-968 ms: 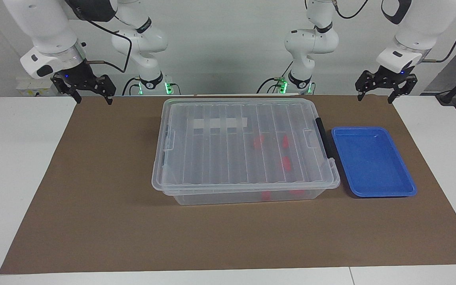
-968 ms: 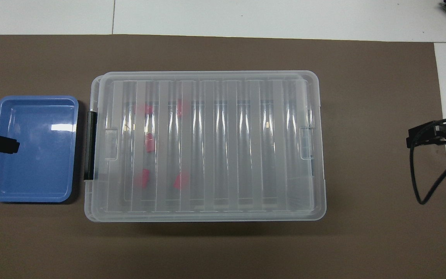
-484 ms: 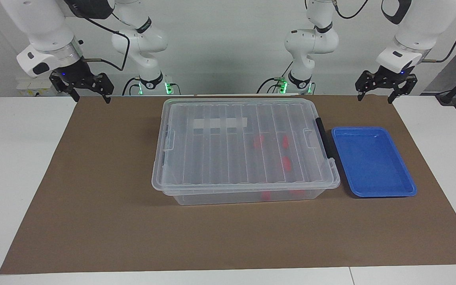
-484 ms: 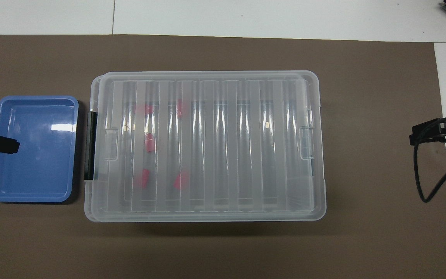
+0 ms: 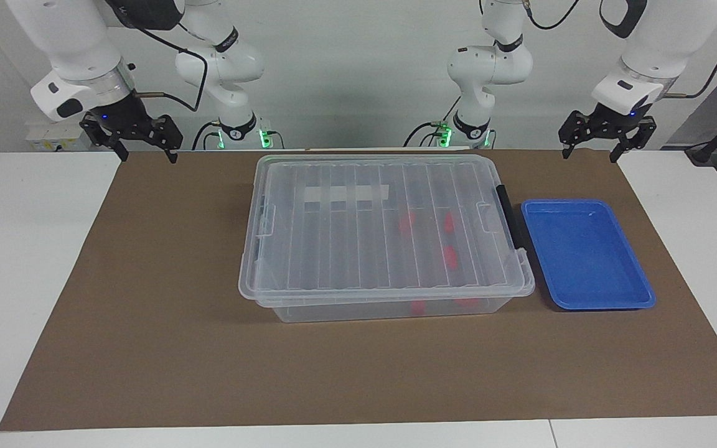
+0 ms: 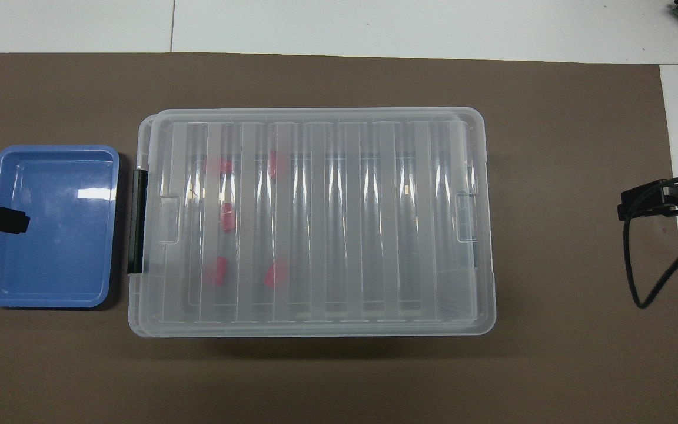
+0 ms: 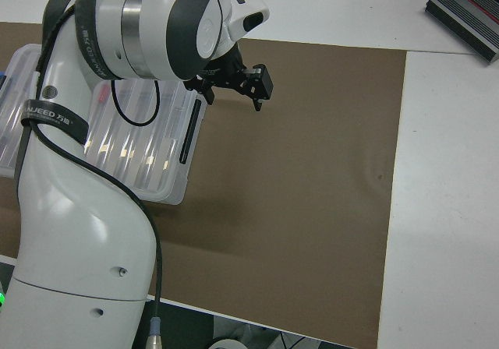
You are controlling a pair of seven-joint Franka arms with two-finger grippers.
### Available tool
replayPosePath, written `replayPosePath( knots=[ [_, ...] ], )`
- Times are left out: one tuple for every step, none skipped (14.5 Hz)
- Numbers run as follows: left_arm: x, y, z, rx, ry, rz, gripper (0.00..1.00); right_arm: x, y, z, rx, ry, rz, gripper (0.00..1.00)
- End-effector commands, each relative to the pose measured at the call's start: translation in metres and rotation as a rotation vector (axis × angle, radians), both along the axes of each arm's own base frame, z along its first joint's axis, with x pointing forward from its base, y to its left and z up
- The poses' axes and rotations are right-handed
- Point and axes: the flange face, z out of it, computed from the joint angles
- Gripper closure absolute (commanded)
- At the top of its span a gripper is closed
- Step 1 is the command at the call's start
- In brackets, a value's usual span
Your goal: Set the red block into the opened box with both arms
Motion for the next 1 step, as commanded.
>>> replayPosePath(
  knots=[
    [-0.0041, 0.0015, -0.0016, 0.009, 0.001, 0.011, 0.00, 0.0007, 0.0008, 0.0006, 0.007, -0.002, 0.008, 0.00]
  ],
)
